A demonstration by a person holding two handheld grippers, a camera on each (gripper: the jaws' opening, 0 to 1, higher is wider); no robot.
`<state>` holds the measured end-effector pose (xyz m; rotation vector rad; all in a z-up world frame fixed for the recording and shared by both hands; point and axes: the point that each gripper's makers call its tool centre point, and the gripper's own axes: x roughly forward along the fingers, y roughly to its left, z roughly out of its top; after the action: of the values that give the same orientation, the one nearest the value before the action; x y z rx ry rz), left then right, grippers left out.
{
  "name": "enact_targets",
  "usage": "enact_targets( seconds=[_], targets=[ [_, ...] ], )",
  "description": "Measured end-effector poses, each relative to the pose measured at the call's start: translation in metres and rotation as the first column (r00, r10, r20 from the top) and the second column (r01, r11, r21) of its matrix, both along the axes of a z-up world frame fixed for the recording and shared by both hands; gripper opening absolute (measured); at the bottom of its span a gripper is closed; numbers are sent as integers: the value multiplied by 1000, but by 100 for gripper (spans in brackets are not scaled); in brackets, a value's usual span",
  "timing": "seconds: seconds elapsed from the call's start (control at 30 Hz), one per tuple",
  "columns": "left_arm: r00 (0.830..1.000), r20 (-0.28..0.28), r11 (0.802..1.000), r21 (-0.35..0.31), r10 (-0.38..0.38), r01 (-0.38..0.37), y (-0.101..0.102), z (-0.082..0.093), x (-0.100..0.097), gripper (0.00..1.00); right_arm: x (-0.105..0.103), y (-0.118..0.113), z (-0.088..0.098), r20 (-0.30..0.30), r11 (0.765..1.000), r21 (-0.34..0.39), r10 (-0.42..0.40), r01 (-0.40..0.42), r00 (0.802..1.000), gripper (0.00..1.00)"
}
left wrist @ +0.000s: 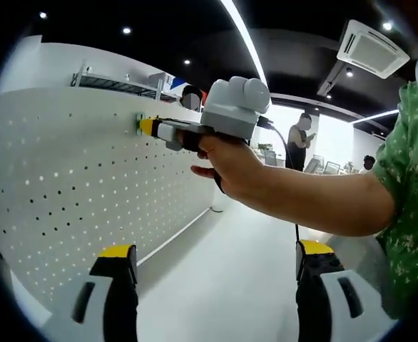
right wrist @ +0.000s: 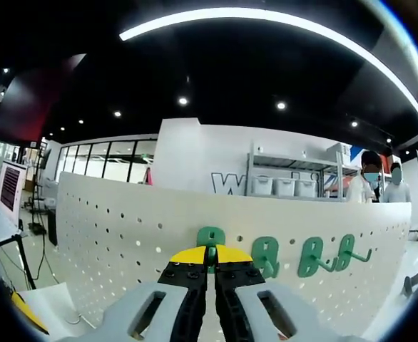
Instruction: Insert the hook assembly into the mounting plate slot until the hook locks in place.
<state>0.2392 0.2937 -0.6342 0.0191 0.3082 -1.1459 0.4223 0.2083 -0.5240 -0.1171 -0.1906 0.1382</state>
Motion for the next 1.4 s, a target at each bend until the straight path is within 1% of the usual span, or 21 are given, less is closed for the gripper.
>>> enact_targets(
  seconds=[0.43,1.1,1.17,1.27,1.33,1.4],
  targets=[
    [1000,-2,1000,-6,-4,4,0,-1,2,93,3,2,-1,1,1000,-13,0,0,1000,1],
    [1000,-7,1000,-13,-8,8,0,-2,2,92,5,2,-3,-14,999,-34,-7,6,1000,1],
    [1000,-5,1000,-12,-8,8,0,-2,2,92,5,1,-3,-19,1000,-24,-2,1,1000,1],
    [1000,-5,1000,-14,-9,9,0,-2,2,92,5,2,-3,-17,1000,-27,0,0,1000,2],
    [1000,-5,1000,-13,-9,9,0,-2,2,92,4,3,-6,-29,1000,-1,13,-13,999,3],
    [1000,-5,1000,-13,-10,10,-1,-2,2,92,5,3,-7,-26,1000,-14,7,-8,1000,2]
  ],
)
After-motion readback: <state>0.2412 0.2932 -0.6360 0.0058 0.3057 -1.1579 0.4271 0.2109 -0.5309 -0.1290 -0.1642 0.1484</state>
